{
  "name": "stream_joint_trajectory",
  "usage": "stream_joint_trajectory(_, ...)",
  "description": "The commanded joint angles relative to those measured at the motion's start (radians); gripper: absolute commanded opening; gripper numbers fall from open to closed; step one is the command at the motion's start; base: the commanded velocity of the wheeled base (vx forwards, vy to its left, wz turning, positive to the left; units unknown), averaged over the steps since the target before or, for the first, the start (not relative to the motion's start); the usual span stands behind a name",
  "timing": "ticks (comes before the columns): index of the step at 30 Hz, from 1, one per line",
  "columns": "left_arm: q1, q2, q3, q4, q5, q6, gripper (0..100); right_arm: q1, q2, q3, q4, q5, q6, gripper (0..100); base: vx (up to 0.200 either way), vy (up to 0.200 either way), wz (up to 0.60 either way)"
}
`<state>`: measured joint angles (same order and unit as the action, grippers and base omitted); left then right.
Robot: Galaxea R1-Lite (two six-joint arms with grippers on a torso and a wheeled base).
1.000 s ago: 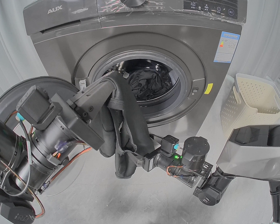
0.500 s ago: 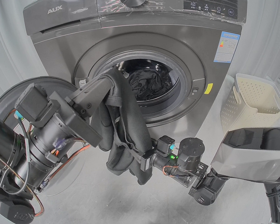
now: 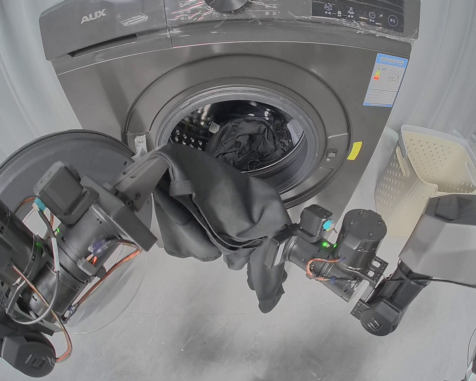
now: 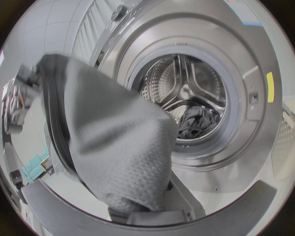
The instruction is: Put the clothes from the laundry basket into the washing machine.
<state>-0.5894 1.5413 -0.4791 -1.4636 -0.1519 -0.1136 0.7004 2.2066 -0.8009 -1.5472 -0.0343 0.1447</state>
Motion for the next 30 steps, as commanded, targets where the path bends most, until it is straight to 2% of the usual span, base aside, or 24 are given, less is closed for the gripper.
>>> stream_joint_trajectory(1,0.017,0.031,0.063,0.002,-0.005,0.002,0,-0.013,-0.131,0.022,0.001,-0.015,0.009,0,0.000,0.000,0.00)
stream_joint_trajectory(7,0.026,0.079,0.103,-0.015,-0.008,0.002,0,-0.015,-0.171,0.055,0.001,-0.019,0.010,0,0.000,0.000,0.00)
stream_joint_trajectory(15,0.026,0.148,0.145,-0.018,-0.017,0.002,0,0.002,-0.171,0.054,0.001,-0.019,0.012,0,0.000,0.000,0.00)
stream_joint_trajectory(22,0.019,0.211,0.174,-0.083,-0.020,0.002,0,-0.006,-0.177,0.061,0.001,-0.019,0.021,0,0.000,0.000,0.00)
stream_joint_trajectory(30,0.017,0.227,0.178,-0.083,-0.020,0.003,0,0.001,-0.180,0.055,0.001,-0.018,0.019,0,0.000,0.000,0.00)
